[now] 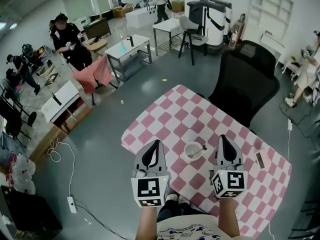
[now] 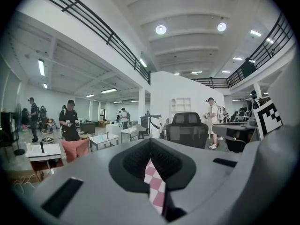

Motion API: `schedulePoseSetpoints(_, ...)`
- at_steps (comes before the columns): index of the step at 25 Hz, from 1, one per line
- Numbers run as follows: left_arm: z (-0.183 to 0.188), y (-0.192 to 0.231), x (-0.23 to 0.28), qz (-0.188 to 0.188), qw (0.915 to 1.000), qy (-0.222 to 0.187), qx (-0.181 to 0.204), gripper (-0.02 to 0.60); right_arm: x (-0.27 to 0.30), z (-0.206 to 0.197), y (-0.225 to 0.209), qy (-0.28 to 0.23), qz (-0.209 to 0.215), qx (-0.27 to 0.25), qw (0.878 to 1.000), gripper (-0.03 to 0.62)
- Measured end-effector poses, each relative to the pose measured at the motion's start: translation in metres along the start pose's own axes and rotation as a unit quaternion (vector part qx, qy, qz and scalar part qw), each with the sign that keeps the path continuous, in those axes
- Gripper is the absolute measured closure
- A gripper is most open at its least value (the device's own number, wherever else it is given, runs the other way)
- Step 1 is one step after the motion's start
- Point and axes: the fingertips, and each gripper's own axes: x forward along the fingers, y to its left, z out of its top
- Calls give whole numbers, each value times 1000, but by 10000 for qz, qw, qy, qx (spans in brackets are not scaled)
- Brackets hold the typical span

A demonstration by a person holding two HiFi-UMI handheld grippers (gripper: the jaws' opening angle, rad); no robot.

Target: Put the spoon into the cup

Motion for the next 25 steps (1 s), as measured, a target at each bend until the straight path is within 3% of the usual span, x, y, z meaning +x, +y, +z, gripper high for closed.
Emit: schedulePoseSetpoints(25,1,2,0,27,10000,-23,-16,568,0,2,1,-15,20,-18,10000,580)
